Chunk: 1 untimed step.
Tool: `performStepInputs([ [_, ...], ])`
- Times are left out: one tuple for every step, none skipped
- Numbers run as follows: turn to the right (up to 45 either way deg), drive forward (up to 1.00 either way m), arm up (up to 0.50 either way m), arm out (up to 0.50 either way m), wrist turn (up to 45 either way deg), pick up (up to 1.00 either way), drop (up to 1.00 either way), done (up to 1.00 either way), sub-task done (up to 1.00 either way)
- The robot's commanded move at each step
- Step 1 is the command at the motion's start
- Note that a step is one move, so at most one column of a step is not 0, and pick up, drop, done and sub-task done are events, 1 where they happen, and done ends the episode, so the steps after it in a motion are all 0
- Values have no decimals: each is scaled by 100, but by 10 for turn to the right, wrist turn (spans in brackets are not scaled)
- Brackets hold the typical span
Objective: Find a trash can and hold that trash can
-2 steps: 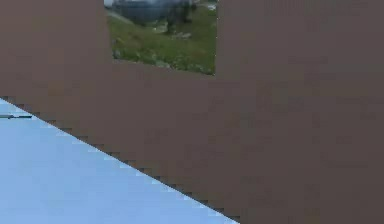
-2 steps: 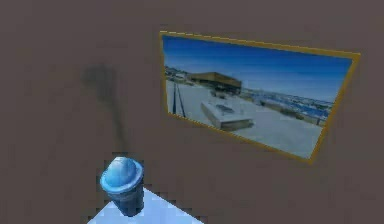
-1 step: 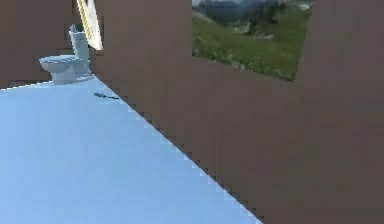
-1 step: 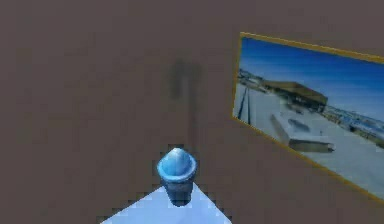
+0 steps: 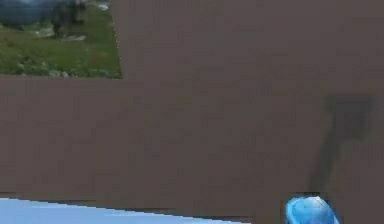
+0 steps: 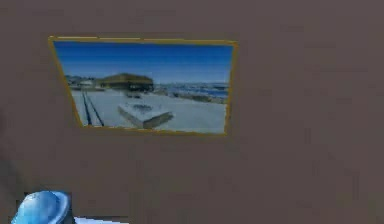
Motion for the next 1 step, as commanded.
performStepInputs([
  [450,0,0,0,0,0,0,0,0],
])
